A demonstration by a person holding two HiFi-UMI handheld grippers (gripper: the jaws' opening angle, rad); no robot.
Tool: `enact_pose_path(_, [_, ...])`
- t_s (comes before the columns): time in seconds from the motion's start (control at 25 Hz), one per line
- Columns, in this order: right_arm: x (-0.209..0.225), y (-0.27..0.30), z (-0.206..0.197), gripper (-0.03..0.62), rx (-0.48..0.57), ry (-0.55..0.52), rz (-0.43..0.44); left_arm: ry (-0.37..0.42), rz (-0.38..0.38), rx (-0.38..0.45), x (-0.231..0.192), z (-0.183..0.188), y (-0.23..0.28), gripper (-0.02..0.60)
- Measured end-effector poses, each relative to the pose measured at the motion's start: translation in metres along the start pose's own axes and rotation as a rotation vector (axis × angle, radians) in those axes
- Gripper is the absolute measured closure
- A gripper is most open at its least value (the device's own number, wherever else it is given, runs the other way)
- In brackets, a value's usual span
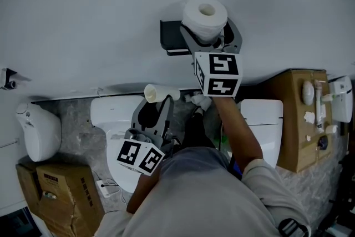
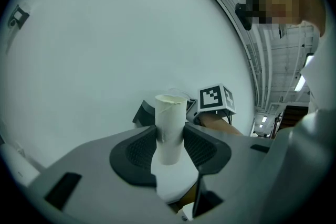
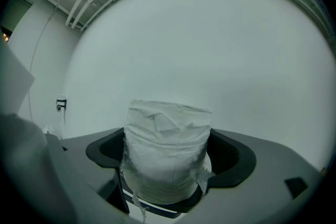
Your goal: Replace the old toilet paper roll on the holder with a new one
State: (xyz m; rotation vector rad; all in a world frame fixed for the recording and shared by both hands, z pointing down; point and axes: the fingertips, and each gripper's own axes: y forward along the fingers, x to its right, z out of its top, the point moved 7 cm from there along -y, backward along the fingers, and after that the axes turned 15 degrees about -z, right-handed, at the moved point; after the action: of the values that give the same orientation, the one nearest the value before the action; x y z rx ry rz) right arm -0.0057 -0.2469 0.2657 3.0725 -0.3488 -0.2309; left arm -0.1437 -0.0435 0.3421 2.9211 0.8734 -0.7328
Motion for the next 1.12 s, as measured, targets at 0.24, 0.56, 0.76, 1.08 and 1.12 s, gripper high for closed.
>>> enact_pose_path(0.24, [0.001,0.000,0.000,0.132,-0.018,0.002,0.029,-0.017,-0.021,-0.007,0.000,-0.001,0.001,0.426])
enact_pose_path(0.56, [0.000,-0.005,0.001,0.132,-0.023,0.009,0.050,-0.024,-0.037,-0.007,0.002,0.001,0.002,0.426])
enact_pose_path(0.76, [0.002,-0.012,0.000,0.132,-0.027,0.014,0.058,-0.027,-0.050,-0.008,0.003,0.000,0.005,0.426])
enact_pose_path(1.08, [0.007,-0.027,0.002,0.132,-0.033,0.023,0.067,-0.031,-0.078,-0.017,0.007,-0.001,0.009,0.426])
enact_pose_path(1.12, [0.009,-0.028,0.002,0.132,-0.033,0.027,0.067,-0.032,-0.082,-0.018,0.008,-0.001,0.010,0.427])
